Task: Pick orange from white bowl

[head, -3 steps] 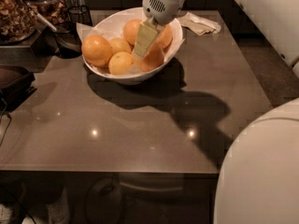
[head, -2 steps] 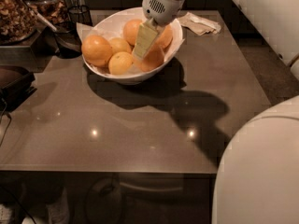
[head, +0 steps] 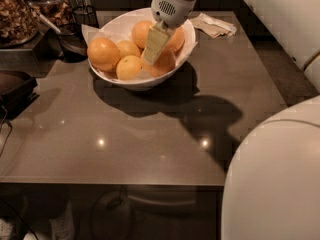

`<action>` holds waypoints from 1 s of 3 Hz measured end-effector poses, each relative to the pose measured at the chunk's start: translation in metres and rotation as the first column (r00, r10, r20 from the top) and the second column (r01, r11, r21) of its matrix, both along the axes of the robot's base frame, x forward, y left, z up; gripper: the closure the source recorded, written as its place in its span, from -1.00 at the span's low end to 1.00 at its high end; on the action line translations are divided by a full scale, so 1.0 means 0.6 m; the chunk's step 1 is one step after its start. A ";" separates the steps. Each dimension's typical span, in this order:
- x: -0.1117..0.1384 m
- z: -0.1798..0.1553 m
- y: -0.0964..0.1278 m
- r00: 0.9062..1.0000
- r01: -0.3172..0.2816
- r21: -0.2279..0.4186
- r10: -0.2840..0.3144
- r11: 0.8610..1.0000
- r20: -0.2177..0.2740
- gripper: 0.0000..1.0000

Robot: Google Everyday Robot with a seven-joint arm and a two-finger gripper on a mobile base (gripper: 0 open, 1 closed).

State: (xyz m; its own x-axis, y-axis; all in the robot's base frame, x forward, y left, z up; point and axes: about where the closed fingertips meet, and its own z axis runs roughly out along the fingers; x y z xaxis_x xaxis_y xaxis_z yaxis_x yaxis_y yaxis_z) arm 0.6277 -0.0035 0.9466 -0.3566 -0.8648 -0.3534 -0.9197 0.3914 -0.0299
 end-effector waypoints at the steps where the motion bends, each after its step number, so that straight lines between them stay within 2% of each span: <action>1: -0.001 -0.004 -0.003 1.000 -0.001 0.001 0.001 1.000 -0.008 -0.08; 3: -0.009 -0.011 -0.012 1.000 0.010 0.023 -0.009 1.000 -0.018 -0.10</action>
Offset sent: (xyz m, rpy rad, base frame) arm -0.0237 -0.0282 -0.0494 0.0129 0.0948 -0.0402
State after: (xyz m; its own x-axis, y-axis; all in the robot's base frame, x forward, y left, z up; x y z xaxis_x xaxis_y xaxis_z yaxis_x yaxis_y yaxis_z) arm 0.6225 -0.0107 0.9400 -0.3712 -0.8532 -0.3663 -0.9163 0.4005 -0.0043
